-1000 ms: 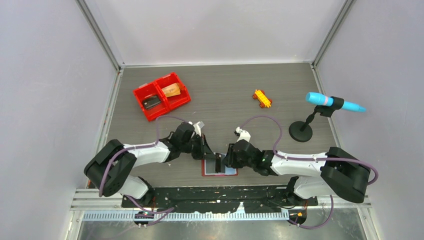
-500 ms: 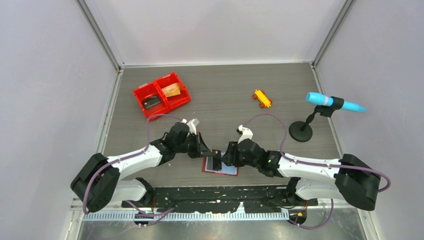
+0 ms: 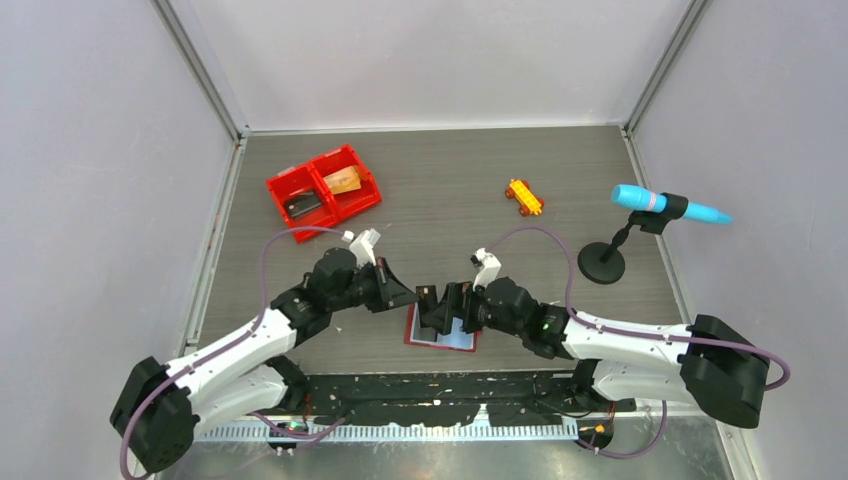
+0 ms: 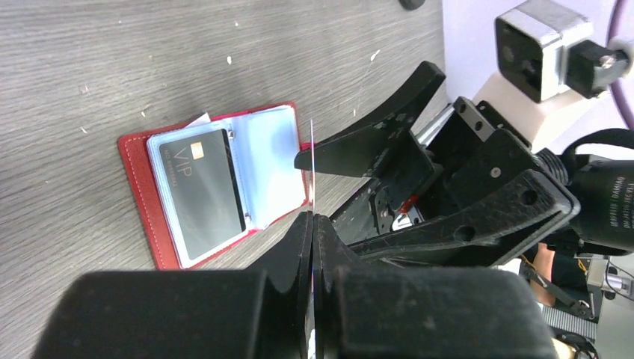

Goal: Take the credit cards out of the card holder
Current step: Remove the credit card from the card holder.

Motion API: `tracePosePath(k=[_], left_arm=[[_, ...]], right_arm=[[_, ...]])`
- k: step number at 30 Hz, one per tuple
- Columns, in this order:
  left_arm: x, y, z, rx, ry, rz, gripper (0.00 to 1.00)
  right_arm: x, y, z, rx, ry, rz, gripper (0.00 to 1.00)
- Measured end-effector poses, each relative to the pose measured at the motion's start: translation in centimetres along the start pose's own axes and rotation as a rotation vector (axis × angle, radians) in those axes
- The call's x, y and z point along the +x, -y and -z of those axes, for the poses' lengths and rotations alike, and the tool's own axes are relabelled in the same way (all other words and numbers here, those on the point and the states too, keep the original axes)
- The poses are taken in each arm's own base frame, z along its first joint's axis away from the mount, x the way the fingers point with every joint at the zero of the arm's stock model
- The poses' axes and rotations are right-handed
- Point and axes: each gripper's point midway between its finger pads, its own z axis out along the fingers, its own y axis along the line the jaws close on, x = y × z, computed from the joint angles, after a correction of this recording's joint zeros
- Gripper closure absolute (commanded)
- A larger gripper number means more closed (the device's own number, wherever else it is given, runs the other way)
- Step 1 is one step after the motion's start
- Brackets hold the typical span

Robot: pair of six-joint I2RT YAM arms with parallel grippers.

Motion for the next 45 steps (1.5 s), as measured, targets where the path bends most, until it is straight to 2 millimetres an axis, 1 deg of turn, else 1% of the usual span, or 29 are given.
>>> tracePosePath(k=[3, 7, 10, 13, 15, 17, 21, 22, 25, 27, 28, 29, 31, 34, 35, 36, 38, 39, 40, 42, 45], left_arm=[[-0.5, 0.5, 0.8, 0.010, 0.039, -0.005, 1.00], [-0.8, 0.5, 1.3, 0.002, 0.066, 0.001, 1.00], [-0.8, 0.3, 1.3, -0.008, 0.070, 0.015, 1.00], [-0.8, 0.1, 1.3, -0.019, 0.071, 0.021, 1.00], [-0.8, 0.0, 1.3, -0.024, 0.071, 0.023, 1.00], [-0.8, -0.2, 1.2, -0.031, 0.071, 0.026, 1.00], [-0.6, -0.6, 1.0, -0.042, 0.063, 0.035, 1.00], [-0.6, -0.6, 1.0, -0.044, 0.062, 0.037, 1.00], [-0.6, -0.6, 1.0, -0.044, 0.062, 0.045, 1.00], [-0.5, -0.6, 1.0, -0.046, 0.061, 0.050, 1.00], [-0.5, -0.6, 1.0, -0.046, 0.060, 0.052, 1.00], [-0.5, -0.6, 1.0, -0.046, 0.060, 0.053, 1.00], [-0.5, -0.7, 1.1, -0.048, 0.059, 0.053, 1.00], [-0.4, -0.7, 1.1, -0.050, 0.056, 0.056, 1.00], [-0.4, -0.6, 1.1, -0.048, 0.056, 0.055, 0.96], [-0.4, -0.5, 1.1, -0.045, 0.055, 0.055, 0.90], [-0.4, -0.5, 1.2, -0.044, 0.049, 0.054, 0.74], [-0.3, -0.4, 1.2, -0.045, 0.041, 0.052, 0.67], [-0.2, -0.4, 1.4, -0.052, 0.032, 0.052, 0.63], [-0.1, -0.4, 1.7, -0.071, 0.017, 0.040, 0.59], [0.0, -0.1, 2.4, -0.093, -0.006, 0.019, 0.58]], right_arm=[[-0.3, -0.6, 0.0, -0.025, 0.008, -0.001, 0.02], [-0.4, -1.1, -0.1, -0.043, 0.013, 0.001, 0.02], [-0.1, -1.7, -0.2, -0.056, 0.002, 0.009, 0.01], [0.2, -2.8, -0.5, -0.069, -0.012, 0.025, 0.00], [-0.1, -3.5, -0.8, -0.064, -0.009, 0.033, 0.00], [0.0, -4.0, -1.1, -0.056, -0.013, 0.045, 0.03], [-0.2, -4.2, -1.8, -0.008, -0.015, 0.069, 0.14], [-0.1, -4.1, -1.9, 0.005, -0.017, 0.075, 0.19], [0.0, -3.6, -1.9, 0.043, -0.017, 0.089, 0.27], [0.0, -3.3, -1.9, 0.061, -0.013, 0.098, 0.37], [0.0, -3.0, -1.9, 0.072, -0.013, 0.106, 0.39], [0.0, -2.8, -1.9, 0.080, -0.013, 0.111, 0.44], [0.0, -2.6, -1.8, 0.087, -0.011, 0.121, 0.50], [-0.2, -2.6, -1.6, 0.088, -0.004, 0.139, 0.54], [-0.3, -2.6, -1.5, 0.087, -0.001, 0.148, 0.55], [-0.4, -2.6, -1.4, 0.084, 0.002, 0.158, 0.56], [-0.4, -2.5, -1.1, 0.075, 0.006, 0.179, 0.57], [-0.4, -2.5, -0.8, 0.070, 0.009, 0.195, 0.58], [-0.5, -2.5, -0.6, 0.063, 0.013, 0.210, 0.58], [-0.7, -2.4, 0.1, 0.050, 0.025, 0.247, 0.59], [-1.2, -2.5, 1.2, 0.020, 0.051, 0.307, 0.59]])
